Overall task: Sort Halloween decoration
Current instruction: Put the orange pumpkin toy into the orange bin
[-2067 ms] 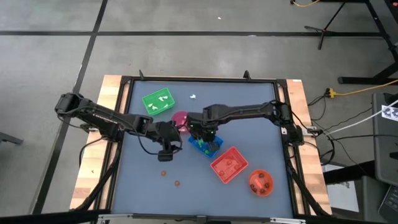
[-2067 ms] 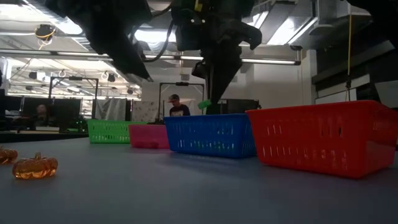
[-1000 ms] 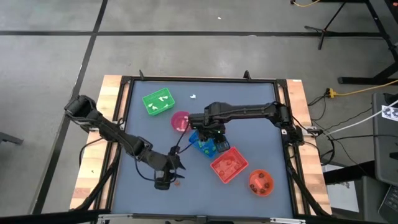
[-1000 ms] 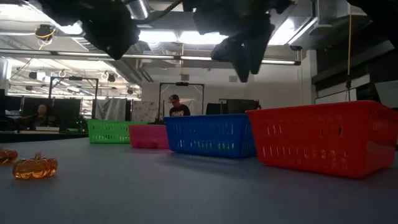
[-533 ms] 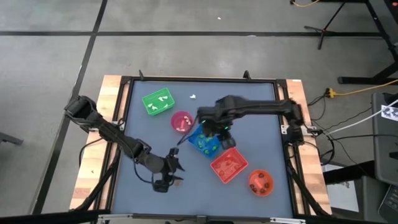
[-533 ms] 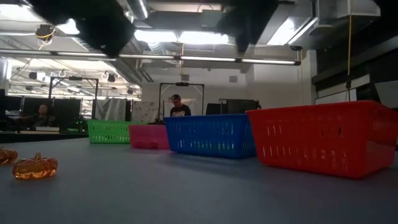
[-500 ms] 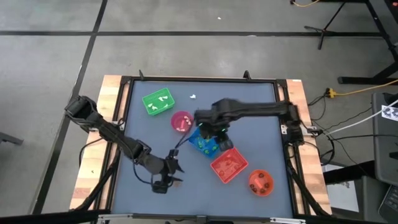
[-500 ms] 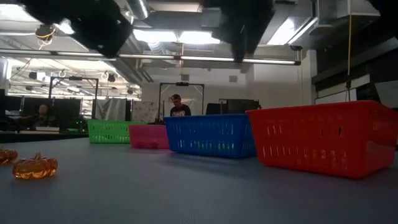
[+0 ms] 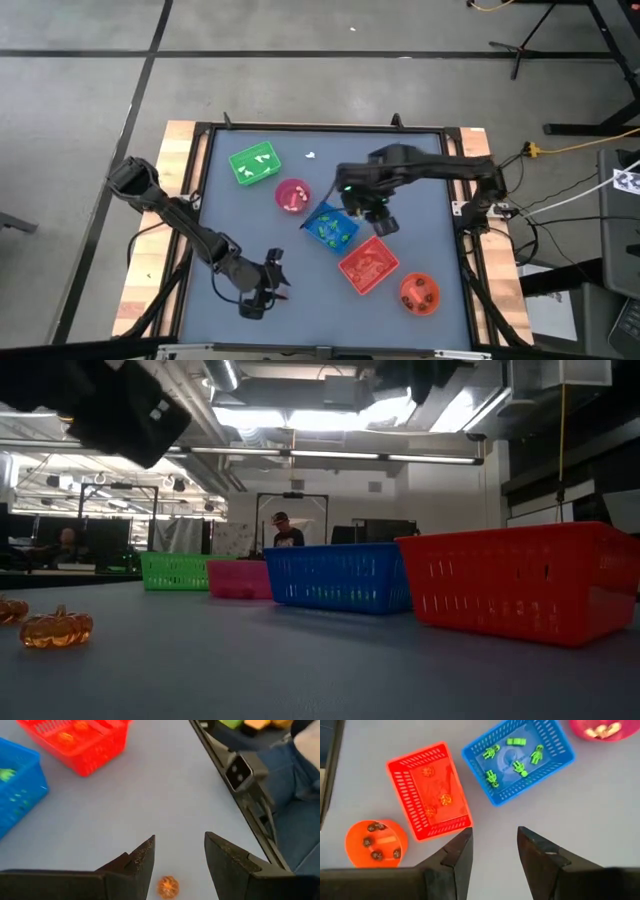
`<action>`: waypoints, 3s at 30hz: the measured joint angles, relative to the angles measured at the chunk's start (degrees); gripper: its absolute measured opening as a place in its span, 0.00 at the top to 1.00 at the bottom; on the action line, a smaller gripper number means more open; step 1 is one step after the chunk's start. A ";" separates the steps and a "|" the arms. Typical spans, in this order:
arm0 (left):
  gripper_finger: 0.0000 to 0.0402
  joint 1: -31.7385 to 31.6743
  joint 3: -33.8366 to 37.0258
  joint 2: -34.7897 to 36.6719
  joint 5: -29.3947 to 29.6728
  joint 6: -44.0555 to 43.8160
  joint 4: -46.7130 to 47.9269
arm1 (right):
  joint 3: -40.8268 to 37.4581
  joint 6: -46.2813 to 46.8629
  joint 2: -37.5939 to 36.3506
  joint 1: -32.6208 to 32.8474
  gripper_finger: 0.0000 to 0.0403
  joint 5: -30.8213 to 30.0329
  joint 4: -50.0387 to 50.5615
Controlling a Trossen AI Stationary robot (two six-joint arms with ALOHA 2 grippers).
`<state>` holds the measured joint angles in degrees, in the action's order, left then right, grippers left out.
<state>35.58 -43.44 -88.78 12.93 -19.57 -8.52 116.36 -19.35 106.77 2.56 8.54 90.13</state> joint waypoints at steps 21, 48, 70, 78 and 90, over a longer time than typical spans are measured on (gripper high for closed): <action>0.61 1.57 -0.02 -9.28 -0.60 0.17 -0.05 | -5.70 9.18 -28.14 0.05 0.62 -10.53 -4.05; 0.61 1.41 -0.04 -10.99 -0.13 0.20 0.16 | -78.33 30.41 -76.48 0.05 0.62 -12.01 -48.46; 0.67 1.48 -0.17 -15.27 -1.01 0.20 -1.70 | -83.06 35.58 -78.81 0.05 0.62 -12.02 -50.60; 0.74 1.48 -0.13 -15.31 -0.44 0.11 -1.54 | -83.06 35.56 -78.81 0.05 0.62 -12.02 -50.60; 0.75 0.88 -1.96 -15.42 -0.65 0.17 -0.75 | -83.06 35.52 -78.81 0.05 0.62 -12.02 -50.60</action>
<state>36.46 -45.40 -104.20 12.28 -19.40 -9.28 33.30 16.16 27.97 2.61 -3.49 39.53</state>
